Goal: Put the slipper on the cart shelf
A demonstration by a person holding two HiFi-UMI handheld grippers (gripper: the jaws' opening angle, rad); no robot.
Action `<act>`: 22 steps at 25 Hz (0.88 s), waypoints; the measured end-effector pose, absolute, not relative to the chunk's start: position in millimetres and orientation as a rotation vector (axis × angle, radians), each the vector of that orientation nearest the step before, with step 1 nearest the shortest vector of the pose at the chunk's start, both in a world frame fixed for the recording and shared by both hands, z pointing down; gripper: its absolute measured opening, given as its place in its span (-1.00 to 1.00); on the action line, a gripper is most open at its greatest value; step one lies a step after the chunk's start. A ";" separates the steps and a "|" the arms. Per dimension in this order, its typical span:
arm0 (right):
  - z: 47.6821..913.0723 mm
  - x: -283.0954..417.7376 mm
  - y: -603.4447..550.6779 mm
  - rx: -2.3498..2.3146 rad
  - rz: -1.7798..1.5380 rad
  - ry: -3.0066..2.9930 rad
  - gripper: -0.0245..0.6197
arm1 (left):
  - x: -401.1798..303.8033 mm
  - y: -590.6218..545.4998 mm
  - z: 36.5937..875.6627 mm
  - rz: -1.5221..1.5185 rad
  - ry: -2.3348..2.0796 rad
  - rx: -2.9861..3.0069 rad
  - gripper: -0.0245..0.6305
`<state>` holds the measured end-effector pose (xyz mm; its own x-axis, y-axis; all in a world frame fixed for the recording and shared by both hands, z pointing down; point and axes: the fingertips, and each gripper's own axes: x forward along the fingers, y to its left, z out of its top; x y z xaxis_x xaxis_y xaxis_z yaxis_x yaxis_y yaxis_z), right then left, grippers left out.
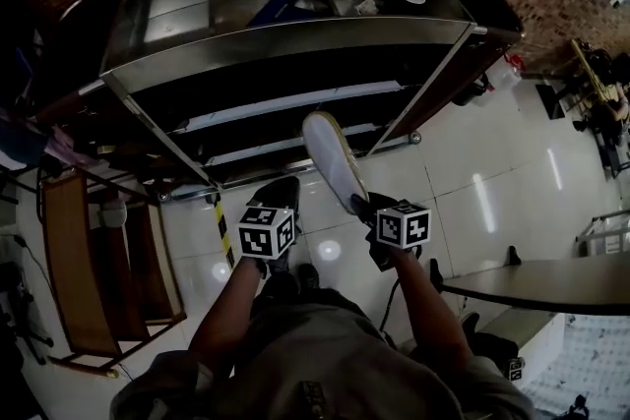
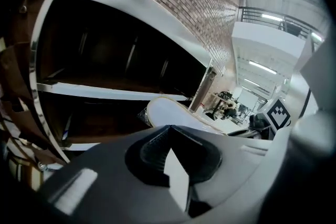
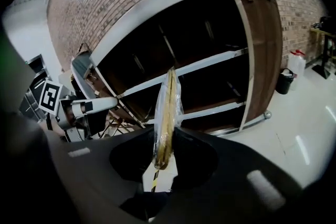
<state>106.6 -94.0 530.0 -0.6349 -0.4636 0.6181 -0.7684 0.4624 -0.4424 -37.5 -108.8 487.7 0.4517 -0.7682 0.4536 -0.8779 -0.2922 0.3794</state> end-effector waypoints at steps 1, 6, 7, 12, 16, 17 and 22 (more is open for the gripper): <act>532.0 115.6 -94.4 1.071 1.017 -2.281 -0.71 | -29.2 -114.8 491.1 0.255 -1.333 2.141 -0.90; 552.9 152.6 -101.8 1.250 1.085 -2.173 -0.71 | 9.3 -141.6 512.5 0.325 -1.182 2.219 -0.90; 558.6 160.1 -105.1 1.279 1.100 -2.154 -0.71 | 16.5 -145.9 517.0 0.337 -1.161 2.229 -0.90; 585.5 188.4 -137.9 1.362 1.154 -2.099 -0.71 | 41.9 -170.5 541.7 0.417 -1.113 2.263 -0.90; 614.4 212.8 -181.7 1.368 1.150 -2.079 -0.71 | 59.8 -197.7 560.6 0.420 -1.132 2.253 -0.90; 625.0 219.3 -195.0 1.369 1.147 -2.076 -0.71 | 63.9 -205.9 567.2 0.417 -1.142 2.247 -0.90; 684.3 235.5 -263.0 1.370 1.147 -2.088 -0.70 | 83.7 -245.8 604.8 0.380 -1.173 2.179 -0.90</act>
<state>235.5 -263.0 684.3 -0.4457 -0.5683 0.6917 -0.8885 0.1867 -0.4191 83.7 -245.8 604.8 0.5626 -0.6451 0.5169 -0.8257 -0.4075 0.3901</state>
